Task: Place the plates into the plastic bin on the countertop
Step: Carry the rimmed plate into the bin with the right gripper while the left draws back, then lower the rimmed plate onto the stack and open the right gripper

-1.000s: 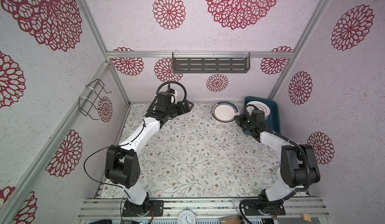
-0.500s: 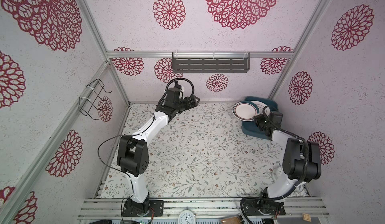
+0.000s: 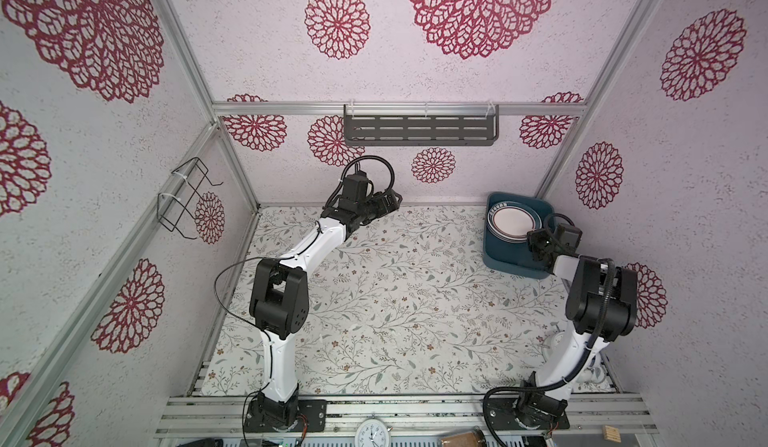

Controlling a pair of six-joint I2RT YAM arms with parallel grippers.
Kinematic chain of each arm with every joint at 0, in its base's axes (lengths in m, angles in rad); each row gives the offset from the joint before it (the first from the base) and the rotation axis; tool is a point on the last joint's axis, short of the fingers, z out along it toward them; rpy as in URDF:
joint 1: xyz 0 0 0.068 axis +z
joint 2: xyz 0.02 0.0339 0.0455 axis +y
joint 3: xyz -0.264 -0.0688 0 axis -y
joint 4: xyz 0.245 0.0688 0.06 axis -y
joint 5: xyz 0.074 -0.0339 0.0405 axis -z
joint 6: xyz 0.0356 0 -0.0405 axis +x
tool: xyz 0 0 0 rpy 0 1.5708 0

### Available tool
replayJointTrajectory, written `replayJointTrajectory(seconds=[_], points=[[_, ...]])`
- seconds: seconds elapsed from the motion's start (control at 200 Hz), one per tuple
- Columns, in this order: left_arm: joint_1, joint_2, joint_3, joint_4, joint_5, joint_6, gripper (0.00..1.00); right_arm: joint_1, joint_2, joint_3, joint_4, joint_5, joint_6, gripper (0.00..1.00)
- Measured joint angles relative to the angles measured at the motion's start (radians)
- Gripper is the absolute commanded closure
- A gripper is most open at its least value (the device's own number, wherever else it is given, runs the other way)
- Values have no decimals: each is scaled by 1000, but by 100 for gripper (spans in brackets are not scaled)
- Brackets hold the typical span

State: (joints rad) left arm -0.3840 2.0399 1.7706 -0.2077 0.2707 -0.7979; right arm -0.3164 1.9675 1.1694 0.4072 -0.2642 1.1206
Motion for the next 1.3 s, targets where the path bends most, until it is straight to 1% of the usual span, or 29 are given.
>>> replayJointTrajectory(seconds=[0.135, 0.21, 0.38, 0.425, 0.495, 0.555, 0.635, 0.716, 0.771, 0.836, 0.981, 1.131, 1.301], points=[[0, 25, 34, -3, -14, -8, 3, -1, 69, 76, -1, 0, 8, 96], [0, 31, 43, -4, -23, -14, 3, -1, 91, 98, -2, 0, 13, 90], [0, 31, 47, -3, -42, -23, 3, -1, 123, 146, -12, 0, 23, 88], [0, 31, 47, -3, -45, -24, 3, -1, 126, 155, -14, 1, 23, 84], [0, 35, 51, -3, -48, -26, 3, -1, 126, 160, -15, 7, 23, 80], [0, 39, 55, -3, -49, -26, 3, -1, 126, 162, -16, 13, 22, 73], [0, 42, 55, -3, -51, -26, 3, -1, 126, 164, -25, 21, 14, 67], [0, 42, 55, -3, -56, -27, 3, 0, 126, 173, -33, 28, 9, 53], [0, 42, 55, -3, -60, -27, 3, 1, 125, 177, -31, 32, -2, 45], [0, 42, 53, -3, -66, -27, 3, 2, 121, 181, -31, 35, -11, 40], [0, 30, 7, 4, -83, -27, 3, 6, 96, 181, -64, 53, -32, 32], [0, -2, -74, 4, -103, -30, 3, 6, 60, 178, -106, 63, -56, 28], [0, -85, -154, 1, -115, -30, 3, 6, 9, 153, -133, 78, -75, 24]])
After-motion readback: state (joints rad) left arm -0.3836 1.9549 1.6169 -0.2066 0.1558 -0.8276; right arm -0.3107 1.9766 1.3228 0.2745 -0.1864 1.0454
